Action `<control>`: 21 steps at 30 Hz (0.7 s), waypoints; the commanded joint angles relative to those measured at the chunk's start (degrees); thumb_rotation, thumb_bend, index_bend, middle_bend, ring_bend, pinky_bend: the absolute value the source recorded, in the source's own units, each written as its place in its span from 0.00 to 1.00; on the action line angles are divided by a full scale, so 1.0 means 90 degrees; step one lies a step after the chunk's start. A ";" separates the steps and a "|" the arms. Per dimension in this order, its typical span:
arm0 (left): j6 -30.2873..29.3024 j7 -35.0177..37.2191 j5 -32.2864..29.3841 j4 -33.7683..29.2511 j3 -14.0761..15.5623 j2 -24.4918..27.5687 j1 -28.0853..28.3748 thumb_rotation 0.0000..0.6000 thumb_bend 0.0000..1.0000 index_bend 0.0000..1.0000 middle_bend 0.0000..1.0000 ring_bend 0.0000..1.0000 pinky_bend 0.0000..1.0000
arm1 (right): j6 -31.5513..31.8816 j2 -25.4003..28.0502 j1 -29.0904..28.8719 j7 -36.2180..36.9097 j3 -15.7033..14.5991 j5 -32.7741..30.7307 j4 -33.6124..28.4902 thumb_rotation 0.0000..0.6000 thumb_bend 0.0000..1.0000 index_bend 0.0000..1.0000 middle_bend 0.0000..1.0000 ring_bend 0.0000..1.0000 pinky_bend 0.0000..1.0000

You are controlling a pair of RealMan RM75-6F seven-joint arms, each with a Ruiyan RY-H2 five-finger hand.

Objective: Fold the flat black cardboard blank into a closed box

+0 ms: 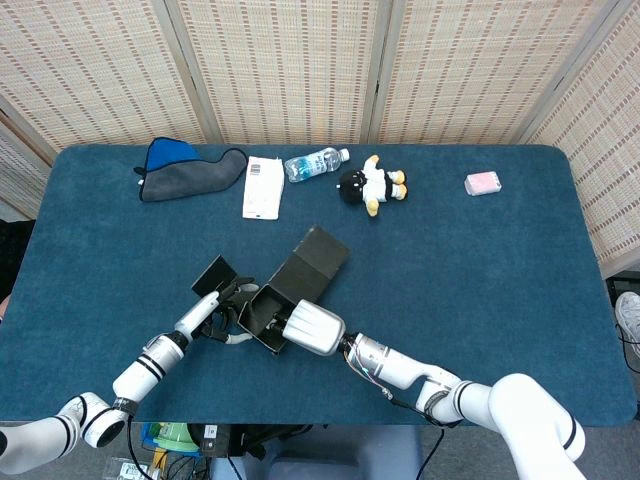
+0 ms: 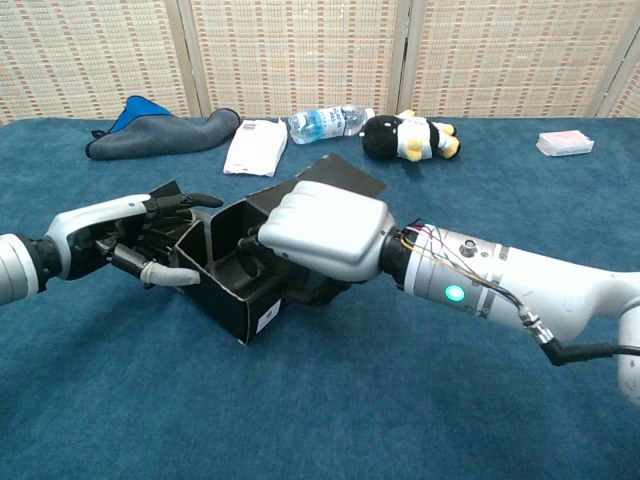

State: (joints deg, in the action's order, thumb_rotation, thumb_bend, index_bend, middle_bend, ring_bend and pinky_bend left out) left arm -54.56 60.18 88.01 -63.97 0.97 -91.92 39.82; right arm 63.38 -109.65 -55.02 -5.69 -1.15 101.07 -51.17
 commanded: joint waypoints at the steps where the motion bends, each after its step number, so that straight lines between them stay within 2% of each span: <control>1: -0.0015 -0.0017 -0.0003 -0.0005 -0.0004 0.0020 -0.0017 1.00 0.17 0.07 0.16 0.55 0.69 | -0.0165 0.0147 -0.0086 -0.0044 0.0011 -0.0016 -0.0187 1.00 0.42 0.39 0.43 0.78 1.00; 15: -0.0040 0.0009 0.0033 -0.0066 0.0002 0.0089 -0.0053 1.00 0.17 0.07 0.15 0.55 0.69 | -0.0654 0.0530 -0.0287 -0.0265 0.0132 -0.0158 -0.0788 1.00 0.45 0.49 0.50 0.79 1.00; 21: -0.0105 0.0018 0.0027 -0.0098 -0.0025 0.0135 -0.0084 1.00 0.17 0.07 0.15 0.55 0.69 | -0.0798 0.0726 -0.0375 -0.0423 0.0164 -0.0161 -0.0945 1.00 0.45 0.50 0.50 0.79 1.00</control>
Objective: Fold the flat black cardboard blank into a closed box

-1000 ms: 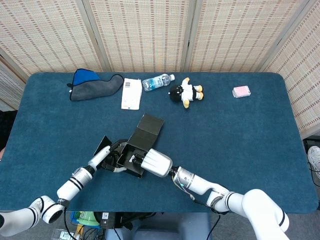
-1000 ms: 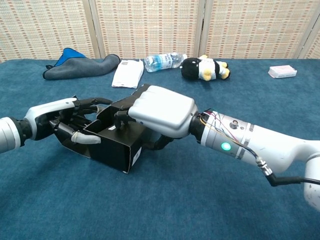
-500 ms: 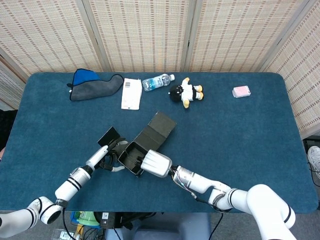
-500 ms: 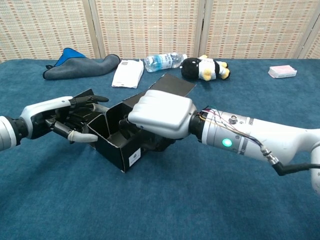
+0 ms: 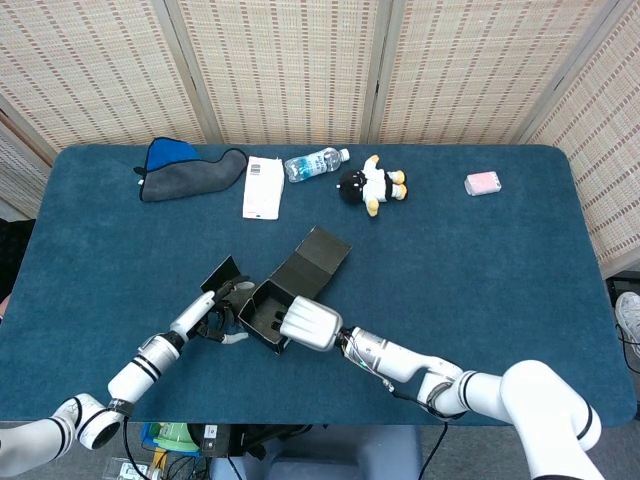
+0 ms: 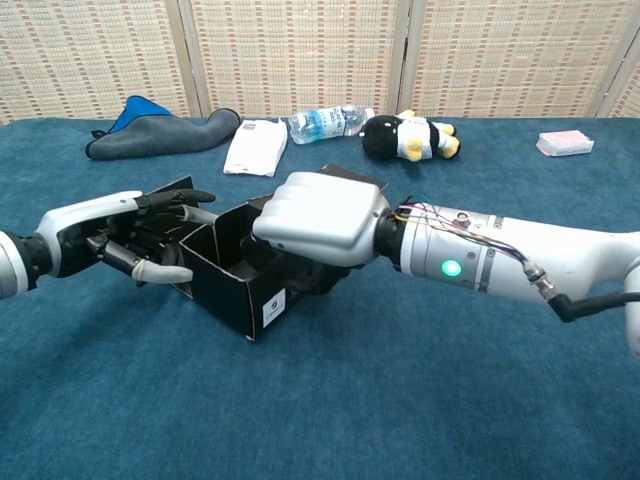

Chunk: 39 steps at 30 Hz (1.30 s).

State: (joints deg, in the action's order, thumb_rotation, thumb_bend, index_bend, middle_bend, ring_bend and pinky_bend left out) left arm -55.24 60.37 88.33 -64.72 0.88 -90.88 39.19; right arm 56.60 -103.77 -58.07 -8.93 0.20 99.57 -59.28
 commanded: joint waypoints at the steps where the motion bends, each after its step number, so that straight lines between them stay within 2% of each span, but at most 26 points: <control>1: -0.0044 -0.0009 -0.0014 -0.0025 -0.0022 0.0035 -0.0023 1.00 0.17 0.07 0.15 0.55 0.69 | -0.0050 0.0105 -0.0049 -0.0106 0.0024 0.0011 -0.0057 1.00 0.45 0.50 0.49 0.79 1.00; 6: -0.0168 -0.0107 -0.0035 -0.0125 -0.0053 0.0171 -0.0094 1.00 0.17 0.07 0.14 0.55 0.69 | -0.0073 0.0240 -0.0040 -0.0472 0.0096 -0.0043 -0.0036 1.00 0.36 0.47 0.39 0.78 1.00; 10: -0.0277 -0.0253 -0.0060 -0.0240 -0.0074 0.0317 -0.0169 1.00 0.17 0.07 0.12 0.55 0.69 | -0.0083 0.0261 0.0079 -0.0801 0.0177 -0.0224 -0.0011 1.00 0.24 0.30 0.28 0.75 1.00; 14: -0.0403 -0.0428 -0.0058 -0.0419 -0.0071 0.0508 -0.0255 1.00 0.17 0.06 0.10 0.55 0.69 | 0.0073 0.0370 0.0310 -0.0856 0.0301 -0.0493 -0.0283 1.00 0.17 0.18 0.20 0.72 1.00; 17: -0.0543 -0.0688 -0.0023 -0.0536 -0.0061 0.0642 -0.0329 1.00 0.17 0.05 0.07 0.55 0.69 | 0.0239 0.0594 0.0537 -0.0895 0.0388 -0.0714 -0.0665 1.00 0.14 0.14 0.19 0.71 1.00; 22: -0.0812 -0.1362 0.0079 -0.0655 -0.0044 0.0788 -0.0441 1.00 0.17 0.02 0.01 0.55 0.69 | 0.0551 0.1143 0.1060 -0.0677 0.0490 -0.1207 -0.1716 1.00 0.12 0.13 0.18 0.71 1.00; 30: -0.0877 -0.1729 0.0042 -0.0963 -0.0073 0.1015 -0.0518 1.00 0.17 0.00 0.00 0.55 0.69 | 0.0606 0.1697 0.2021 0.0212 0.0351 -0.2418 -0.3570 1.00 0.05 0.12 0.22 0.71 1.00; 34: -0.0886 -0.1796 0.0038 -0.1096 -0.0076 0.1075 -0.0546 1.00 0.17 0.00 0.00 0.55 0.69 | 0.0415 0.1839 0.2308 0.0621 0.0289 -0.2994 -0.4087 1.00 0.03 0.12 0.23 0.71 1.00; 39: -0.0847 -0.1836 0.0036 -0.1194 -0.0057 0.1104 -0.0570 1.00 0.17 0.00 0.00 0.55 0.69 | 0.0044 0.1901 0.2520 0.1054 0.0207 -0.3539 -0.4402 1.00 0.02 0.10 0.21 0.71 1.00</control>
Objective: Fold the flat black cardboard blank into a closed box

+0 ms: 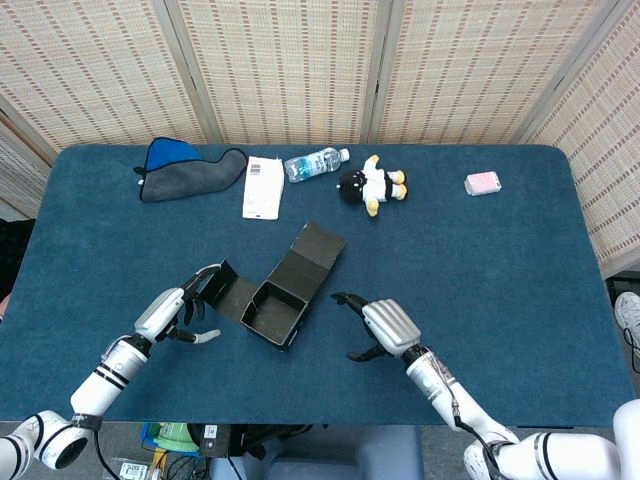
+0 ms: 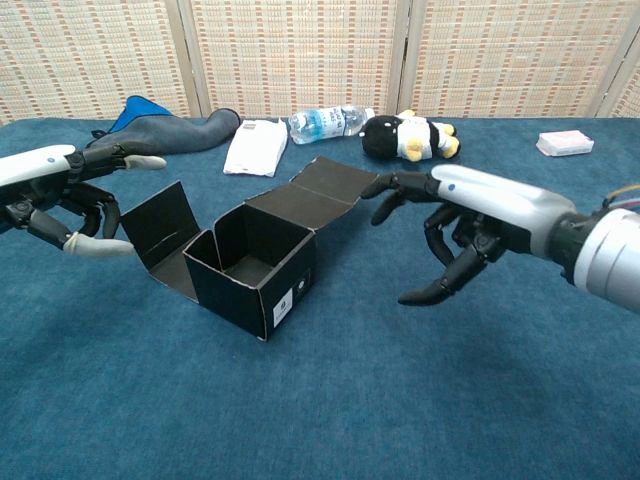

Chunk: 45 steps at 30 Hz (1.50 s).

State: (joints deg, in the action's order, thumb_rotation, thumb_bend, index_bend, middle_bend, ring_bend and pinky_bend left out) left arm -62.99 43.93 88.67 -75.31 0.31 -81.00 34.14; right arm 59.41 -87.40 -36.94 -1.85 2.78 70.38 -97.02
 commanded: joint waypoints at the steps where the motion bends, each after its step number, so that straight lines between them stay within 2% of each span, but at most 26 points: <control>1: 0.0020 -0.0012 -0.0007 -0.0020 0.0008 0.0003 -0.0014 1.00 0.17 0.00 0.00 0.55 0.69 | -0.0357 0.0069 0.0195 0.0356 -0.0101 -0.0364 -0.0225 1.00 0.02 0.08 0.20 0.71 1.00; 6: 0.0069 0.0006 -0.0026 -0.0036 0.0017 0.0006 -0.0034 1.00 0.17 0.00 0.00 0.55 0.69 | -0.0872 -0.0127 0.0205 0.0738 -0.0169 -0.0528 -0.0076 1.00 0.02 0.00 0.10 0.70 1.00; 10: 0.0053 0.0000 -0.0041 -0.0070 0.0018 0.0051 -0.0076 1.00 0.17 0.00 0.00 0.55 0.69 | -0.0921 -0.0440 0.0278 0.0998 -0.0054 -0.0582 0.0154 1.00 0.02 0.00 0.01 0.67 1.00; 12: 0.0072 0.0024 -0.0065 -0.0084 0.0015 0.0072 -0.0091 1.00 0.17 0.00 0.00 0.55 0.69 | -0.0944 -0.0622 0.0303 0.1075 0.0019 -0.0673 0.0269 1.00 0.01 0.00 0.00 0.66 1.00; 18: 0.0085 0.0081 -0.0082 -0.0101 -0.0014 0.0083 -0.0107 1.00 0.17 0.00 0.00 0.55 0.69 | -0.0892 -0.1278 0.0282 0.0929 0.0254 -0.0936 0.0695 1.00 0.00 0.00 0.00 0.64 1.00; 27: 0.0060 0.0115 -0.0089 -0.0142 -0.0017 0.0176 -0.0171 1.00 0.17 0.00 0.00 0.55 0.69 | -0.1220 -0.2154 -0.0099 0.0879 0.0893 -0.1275 0.1347 1.00 0.00 0.00 0.00 0.64 1.00; 35: 0.0045 0.0133 -0.0113 -0.0184 -0.0003 0.0290 -0.0251 1.00 0.17 0.00 0.00 0.55 0.69 | -0.1545 -0.2526 -0.0575 0.0616 0.1420 -0.1651 0.1942 1.00 0.00 0.00 0.00 0.64 1.00; 45: 0.0063 0.0178 -0.0102 -0.0189 -0.0010 0.0337 -0.0291 1.00 0.17 0.00 0.00 0.55 0.69 | -0.1687 -0.2570 -0.0999 0.0446 0.2030 -0.2123 0.2451 1.00 0.00 0.00 0.00 0.64 1.00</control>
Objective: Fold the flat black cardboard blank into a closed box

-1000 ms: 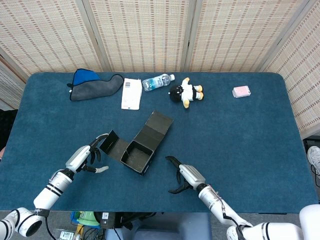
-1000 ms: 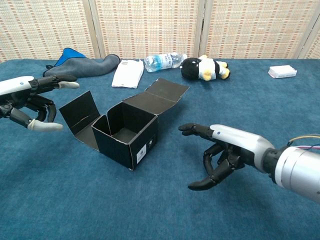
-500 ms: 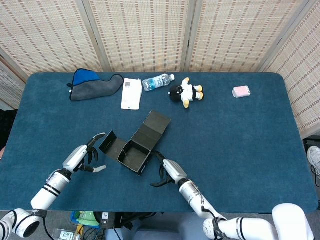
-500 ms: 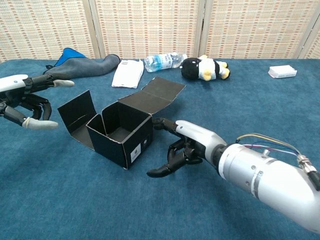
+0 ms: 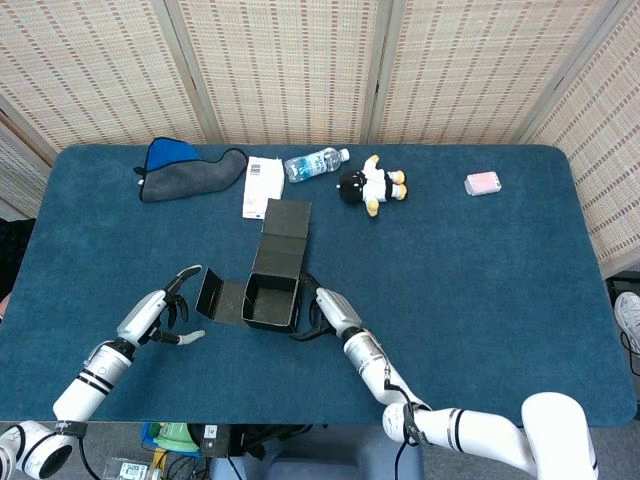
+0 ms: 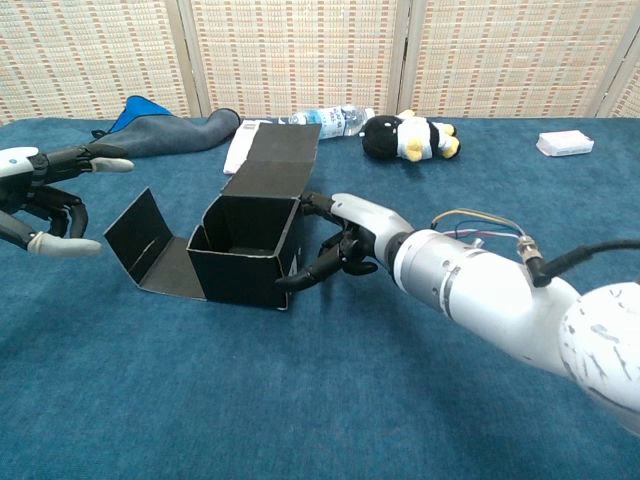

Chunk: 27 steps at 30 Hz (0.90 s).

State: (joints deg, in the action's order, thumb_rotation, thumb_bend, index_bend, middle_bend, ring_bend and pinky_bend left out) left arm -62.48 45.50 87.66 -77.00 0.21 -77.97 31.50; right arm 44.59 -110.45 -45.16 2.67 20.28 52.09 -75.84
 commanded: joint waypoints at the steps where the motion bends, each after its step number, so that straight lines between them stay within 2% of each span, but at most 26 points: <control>1: 0.0006 -0.0003 0.0017 -0.0001 0.0002 -0.0001 0.0001 1.00 0.17 0.00 0.00 0.55 0.69 | -0.0040 -0.0008 -0.0115 -0.0083 0.0110 -0.0119 0.0129 1.00 0.00 0.00 0.00 0.64 1.00; 6: 0.0008 0.0000 0.0040 -0.0014 0.0005 0.0010 -0.0006 1.00 0.17 0.00 0.00 0.55 0.69 | -0.0054 0.0071 -0.0143 -0.0200 0.0052 -0.0198 0.0136 1.00 0.00 0.00 0.00 0.64 1.00; 12: -0.0004 0.0012 0.0059 -0.0009 -0.0003 -0.0002 -0.0018 1.00 0.17 0.00 0.00 0.55 0.69 | 0.0130 0.0010 0.0013 -0.0041 -0.0150 0.0095 0.0245 1.00 0.02 0.00 0.04 0.64 1.00; 27: -0.0056 0.0125 0.0064 0.0076 -0.0005 0.0016 -0.0082 1.00 0.17 0.00 0.00 0.55 0.69 | -0.0181 -0.0447 -0.0333 0.0308 0.0015 0.0420 0.1078 1.00 0.05 0.00 0.08 0.64 1.00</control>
State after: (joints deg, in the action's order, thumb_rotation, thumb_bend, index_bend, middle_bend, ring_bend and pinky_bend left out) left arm -62.95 46.58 88.24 -76.36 0.16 -77.84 30.80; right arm 43.33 -113.96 -47.66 5.15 20.18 55.48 -66.85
